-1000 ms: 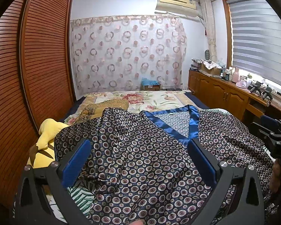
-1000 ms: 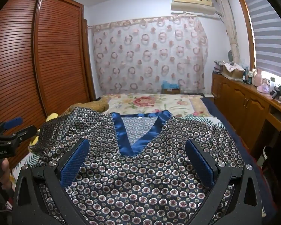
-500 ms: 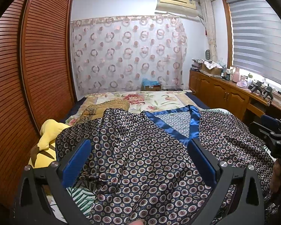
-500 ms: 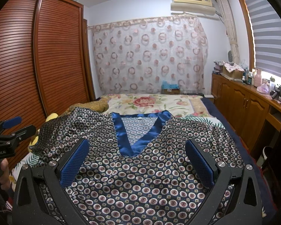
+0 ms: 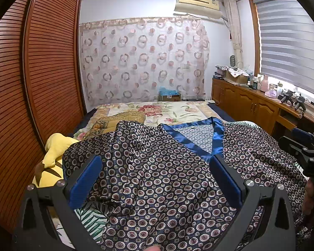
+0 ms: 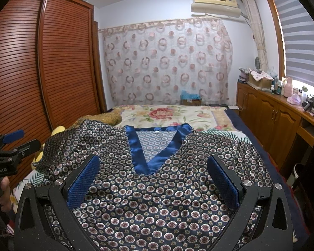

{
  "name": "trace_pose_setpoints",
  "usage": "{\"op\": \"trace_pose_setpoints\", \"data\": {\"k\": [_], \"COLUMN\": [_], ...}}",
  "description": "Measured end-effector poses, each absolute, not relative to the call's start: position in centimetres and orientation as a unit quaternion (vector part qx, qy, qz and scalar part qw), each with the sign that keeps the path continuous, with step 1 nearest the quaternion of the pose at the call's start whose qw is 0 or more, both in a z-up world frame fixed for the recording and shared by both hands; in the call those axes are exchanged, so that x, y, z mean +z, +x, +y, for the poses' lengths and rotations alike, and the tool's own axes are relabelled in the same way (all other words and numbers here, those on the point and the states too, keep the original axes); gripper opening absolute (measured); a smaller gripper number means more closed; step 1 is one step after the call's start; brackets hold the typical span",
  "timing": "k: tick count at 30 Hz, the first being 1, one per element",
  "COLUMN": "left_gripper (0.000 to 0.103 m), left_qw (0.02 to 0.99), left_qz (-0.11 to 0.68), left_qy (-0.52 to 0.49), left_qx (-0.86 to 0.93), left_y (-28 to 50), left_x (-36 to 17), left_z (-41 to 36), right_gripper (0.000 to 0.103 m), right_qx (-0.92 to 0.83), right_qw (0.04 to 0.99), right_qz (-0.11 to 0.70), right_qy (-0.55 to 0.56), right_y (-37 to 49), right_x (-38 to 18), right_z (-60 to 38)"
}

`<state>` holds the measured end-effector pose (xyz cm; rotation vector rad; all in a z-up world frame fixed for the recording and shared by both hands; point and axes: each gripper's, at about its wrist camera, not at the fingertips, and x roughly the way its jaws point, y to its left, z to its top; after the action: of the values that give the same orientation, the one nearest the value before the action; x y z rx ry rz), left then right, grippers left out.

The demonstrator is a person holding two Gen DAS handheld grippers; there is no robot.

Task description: Fold small clothes

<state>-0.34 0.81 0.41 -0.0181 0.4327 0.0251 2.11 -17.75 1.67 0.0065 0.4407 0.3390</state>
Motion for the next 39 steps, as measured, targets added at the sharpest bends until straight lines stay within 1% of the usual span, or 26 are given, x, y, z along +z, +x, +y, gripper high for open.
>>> {"op": "trace_pose_setpoints", "data": {"k": [22, 39], "left_gripper": [0.103, 0.103], "left_qw": [0.977, 0.977], "left_qz": [0.214, 0.214], "left_qy": [-0.008, -0.008], "left_qx": [0.013, 0.013], "left_y": [-0.4, -0.6], "left_x": [0.4, 1.3], "left_z": [0.7, 1.0], "right_gripper": [0.103, 0.103], "right_qx": [0.167, 0.168], "right_qw": [0.962, 0.962], "right_qz": [0.217, 0.217], "right_qy": [0.002, 0.003], "right_y": [2.2, 2.3], "right_x": [1.6, 1.5], "right_z": [-17.3, -17.2]}}
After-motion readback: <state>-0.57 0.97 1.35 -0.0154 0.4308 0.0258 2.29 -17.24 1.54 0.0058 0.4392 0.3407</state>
